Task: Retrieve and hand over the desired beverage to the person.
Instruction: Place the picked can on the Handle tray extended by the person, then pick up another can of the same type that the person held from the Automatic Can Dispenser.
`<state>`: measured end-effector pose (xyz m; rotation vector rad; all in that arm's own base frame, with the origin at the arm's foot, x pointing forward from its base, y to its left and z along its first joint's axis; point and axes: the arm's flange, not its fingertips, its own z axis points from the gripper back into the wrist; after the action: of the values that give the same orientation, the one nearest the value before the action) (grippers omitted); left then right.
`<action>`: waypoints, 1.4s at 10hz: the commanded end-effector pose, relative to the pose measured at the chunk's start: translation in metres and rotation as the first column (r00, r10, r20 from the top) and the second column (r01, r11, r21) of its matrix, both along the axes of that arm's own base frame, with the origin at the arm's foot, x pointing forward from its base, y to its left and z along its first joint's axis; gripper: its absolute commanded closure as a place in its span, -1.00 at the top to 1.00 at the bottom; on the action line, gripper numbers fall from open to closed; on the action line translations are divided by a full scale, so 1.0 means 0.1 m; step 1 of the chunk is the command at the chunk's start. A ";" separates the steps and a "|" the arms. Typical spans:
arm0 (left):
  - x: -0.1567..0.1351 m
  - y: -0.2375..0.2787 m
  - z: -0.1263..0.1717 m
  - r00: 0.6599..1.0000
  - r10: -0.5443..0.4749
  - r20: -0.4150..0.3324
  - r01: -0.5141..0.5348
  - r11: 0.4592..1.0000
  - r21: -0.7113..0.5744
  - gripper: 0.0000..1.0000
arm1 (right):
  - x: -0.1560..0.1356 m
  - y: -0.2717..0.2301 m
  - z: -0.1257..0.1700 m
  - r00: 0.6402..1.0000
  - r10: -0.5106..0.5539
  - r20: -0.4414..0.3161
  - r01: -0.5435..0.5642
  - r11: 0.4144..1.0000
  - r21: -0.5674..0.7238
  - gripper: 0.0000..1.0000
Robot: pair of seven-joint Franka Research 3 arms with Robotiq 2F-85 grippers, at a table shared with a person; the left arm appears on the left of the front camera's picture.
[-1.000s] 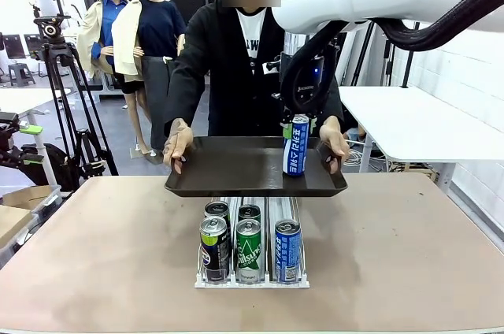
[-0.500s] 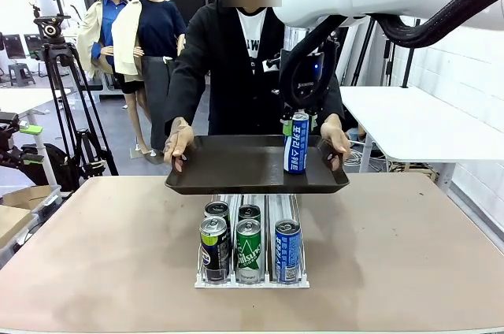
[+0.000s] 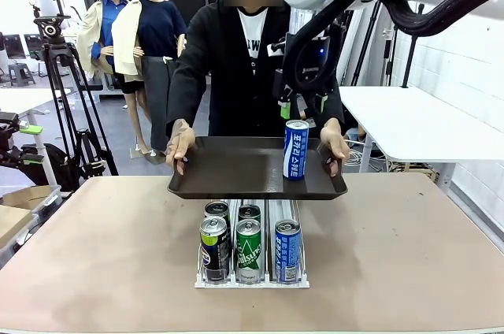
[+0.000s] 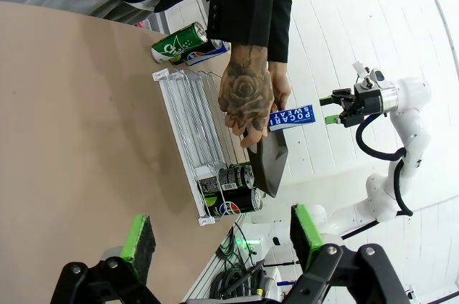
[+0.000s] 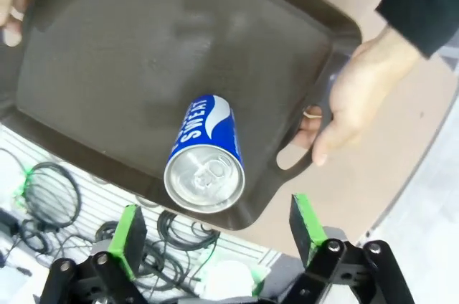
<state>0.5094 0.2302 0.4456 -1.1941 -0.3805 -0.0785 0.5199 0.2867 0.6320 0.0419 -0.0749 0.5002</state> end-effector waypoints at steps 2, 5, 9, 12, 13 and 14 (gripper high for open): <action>0.00 0.00 0.02 1.000 0.013 -0.007 -0.013 1.000 0.004 1.00 | -0.08 -0.05 0.09 0.998 0.057 -0.006 -0.057 0.998 -0.025 1.00; 0.00 0.00 0.02 1.000 0.013 -0.007 -0.013 1.000 0.004 1.00 | -0.03 -0.03 0.08 1.000 -0.004 0.008 0.004 1.000 0.000 1.00; 0.00 0.00 0.02 1.000 0.013 -0.007 -0.013 1.000 0.004 1.00 | -0.03 -0.03 0.08 1.000 -0.004 0.008 0.004 1.000 0.000 1.00; 0.00 0.00 0.02 1.000 0.013 -0.007 -0.013 1.000 0.004 1.00 | -0.03 -0.03 0.08 1.000 -0.004 0.008 0.004 1.000 0.000 1.00; 0.00 0.00 0.02 1.000 0.013 -0.007 -0.013 1.000 0.004 1.00 | -0.03 -0.03 0.08 1.000 -0.004 0.008 0.004 1.000 0.000 1.00; 0.00 0.00 0.02 1.000 0.013 -0.007 -0.013 1.000 0.004 1.00 | -0.03 -0.03 0.08 1.000 -0.004 0.008 0.004 1.000 0.000 1.00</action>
<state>0.5094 0.2302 0.4456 -1.1941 -0.3806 -0.0785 0.5151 0.2828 0.6408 0.0371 -0.0756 0.5106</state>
